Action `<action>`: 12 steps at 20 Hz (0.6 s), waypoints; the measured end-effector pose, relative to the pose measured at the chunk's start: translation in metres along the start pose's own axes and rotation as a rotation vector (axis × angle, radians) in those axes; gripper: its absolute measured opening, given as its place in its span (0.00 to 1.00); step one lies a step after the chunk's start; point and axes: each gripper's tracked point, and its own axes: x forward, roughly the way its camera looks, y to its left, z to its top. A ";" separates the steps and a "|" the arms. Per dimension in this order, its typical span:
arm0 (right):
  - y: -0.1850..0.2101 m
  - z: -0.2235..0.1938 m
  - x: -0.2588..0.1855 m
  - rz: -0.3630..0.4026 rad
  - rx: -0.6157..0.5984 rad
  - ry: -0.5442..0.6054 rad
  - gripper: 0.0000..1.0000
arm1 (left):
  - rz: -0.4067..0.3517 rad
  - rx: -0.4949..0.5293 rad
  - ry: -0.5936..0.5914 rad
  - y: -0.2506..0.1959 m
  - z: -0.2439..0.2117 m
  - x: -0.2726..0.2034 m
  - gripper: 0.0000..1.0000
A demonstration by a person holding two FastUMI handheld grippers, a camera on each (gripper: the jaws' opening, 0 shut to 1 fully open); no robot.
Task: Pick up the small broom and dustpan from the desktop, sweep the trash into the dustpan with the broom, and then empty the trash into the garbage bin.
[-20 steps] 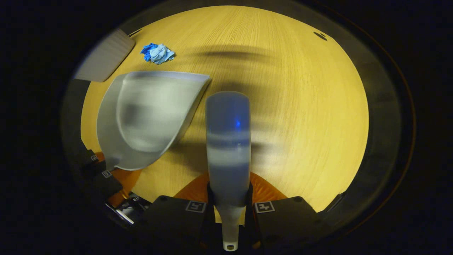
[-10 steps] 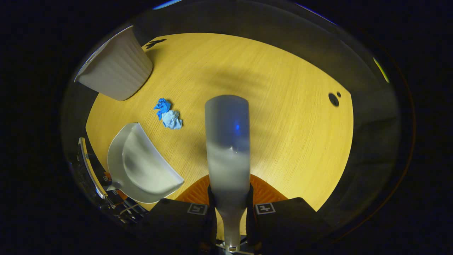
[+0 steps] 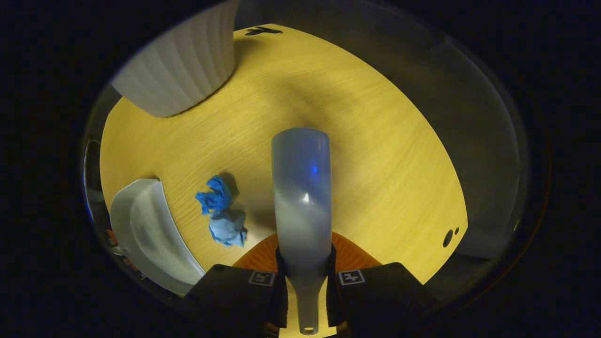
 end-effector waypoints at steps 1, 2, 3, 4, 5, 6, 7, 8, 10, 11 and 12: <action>0.010 -0.002 0.005 -0.015 -0.047 0.032 0.34 | 0.003 0.000 0.012 -0.001 0.000 0.000 0.27; 0.022 -0.014 0.005 -0.005 -0.110 0.103 0.34 | 0.005 -0.005 0.012 0.000 0.001 0.000 0.26; 0.025 -0.011 -0.001 -0.030 -0.184 0.095 0.35 | 0.006 -0.007 0.003 -0.001 0.001 0.001 0.27; 0.037 -0.013 -0.006 0.002 -0.246 0.080 0.35 | 0.004 -0.007 -0.002 -0.001 0.000 0.002 0.27; 0.049 -0.027 -0.017 0.077 -0.295 0.128 0.34 | 0.001 -0.002 -0.013 0.000 0.001 0.001 0.27; 0.064 -0.036 -0.023 0.132 -0.326 0.163 0.34 | -0.004 0.001 -0.011 -0.001 0.000 -0.001 0.27; 0.063 -0.045 -0.025 0.166 -0.336 0.180 0.35 | 0.000 0.037 -0.031 -0.001 0.008 0.000 0.27; 0.070 -0.045 -0.034 0.227 -0.317 0.202 0.37 | 0.000 0.052 -0.051 0.001 0.007 -0.001 0.28; 0.084 -0.050 -0.048 0.362 -0.276 0.251 0.35 | 0.006 0.066 -0.086 -0.002 0.007 -0.001 0.27; 0.089 -0.053 -0.055 0.479 -0.234 0.301 0.39 | 0.006 0.086 -0.106 -0.001 0.006 0.000 0.27; 0.105 -0.064 -0.064 0.574 -0.200 0.351 0.35 | 0.004 0.112 -0.136 0.000 0.007 0.002 0.27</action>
